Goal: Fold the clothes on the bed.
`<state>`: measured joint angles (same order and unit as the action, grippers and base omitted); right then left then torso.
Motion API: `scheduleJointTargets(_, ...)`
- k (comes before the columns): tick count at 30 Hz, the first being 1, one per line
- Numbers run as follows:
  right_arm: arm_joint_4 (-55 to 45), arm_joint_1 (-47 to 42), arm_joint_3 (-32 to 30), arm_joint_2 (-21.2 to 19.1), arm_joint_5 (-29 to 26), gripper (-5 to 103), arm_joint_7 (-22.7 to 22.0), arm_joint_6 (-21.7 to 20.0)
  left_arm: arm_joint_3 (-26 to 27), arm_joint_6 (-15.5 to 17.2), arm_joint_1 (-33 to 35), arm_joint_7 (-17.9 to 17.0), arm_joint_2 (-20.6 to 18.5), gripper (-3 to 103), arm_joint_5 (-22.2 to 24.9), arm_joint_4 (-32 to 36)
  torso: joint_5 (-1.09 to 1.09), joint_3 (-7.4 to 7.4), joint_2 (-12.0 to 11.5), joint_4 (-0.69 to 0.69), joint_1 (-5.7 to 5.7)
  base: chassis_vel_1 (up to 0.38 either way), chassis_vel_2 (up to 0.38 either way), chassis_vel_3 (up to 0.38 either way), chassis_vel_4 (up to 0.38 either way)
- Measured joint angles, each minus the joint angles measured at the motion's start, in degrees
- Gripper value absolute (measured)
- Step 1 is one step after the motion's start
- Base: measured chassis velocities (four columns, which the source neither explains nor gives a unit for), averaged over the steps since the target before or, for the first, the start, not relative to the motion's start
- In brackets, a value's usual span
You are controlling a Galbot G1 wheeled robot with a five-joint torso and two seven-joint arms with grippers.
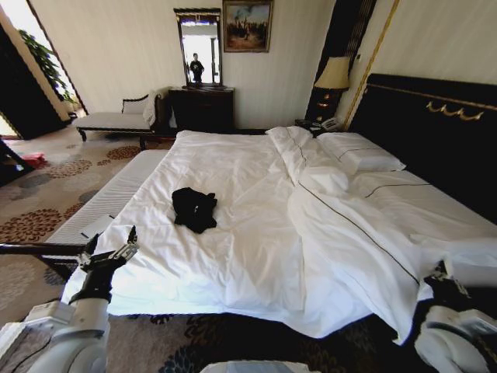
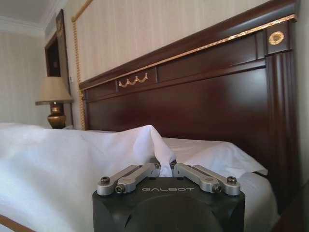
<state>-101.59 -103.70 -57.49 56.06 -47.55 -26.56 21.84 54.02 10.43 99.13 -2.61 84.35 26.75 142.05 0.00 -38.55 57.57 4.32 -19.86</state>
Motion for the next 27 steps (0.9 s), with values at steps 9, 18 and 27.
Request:
scheduleJointTargets(9,3.46,-3.85,-5.98,2.59,0.78,0,-2.44,-0.06,-1.20,0.00,-3.03,-0.02,-1.47,100,1.65,-2.76,0.00,0.00,0.00,-0.01,0.00,0.000,0.000,0.000,0.000)
scheduleJointTargets(18,8.24,-5.38,-10.84,5.37,1.25,0,-3.26,0.38,-1.63,0.33,-4.53,-0.34,-5.16,100,4.44,-5.59,0.00,0.00,0.00,-0.03,0.00,0.000,0.000,0.000,0.000)
scheduleJointTargets(27,7.23,-8.27,-12.65,13.23,3.64,0,-3.93,0.41,-2.27,0.49,-5.82,-0.39,-9.50,100,6.73,-7.85,0.00,0.00,0.00,-0.03,0.00,0.000,0.000,0.000,0.000)
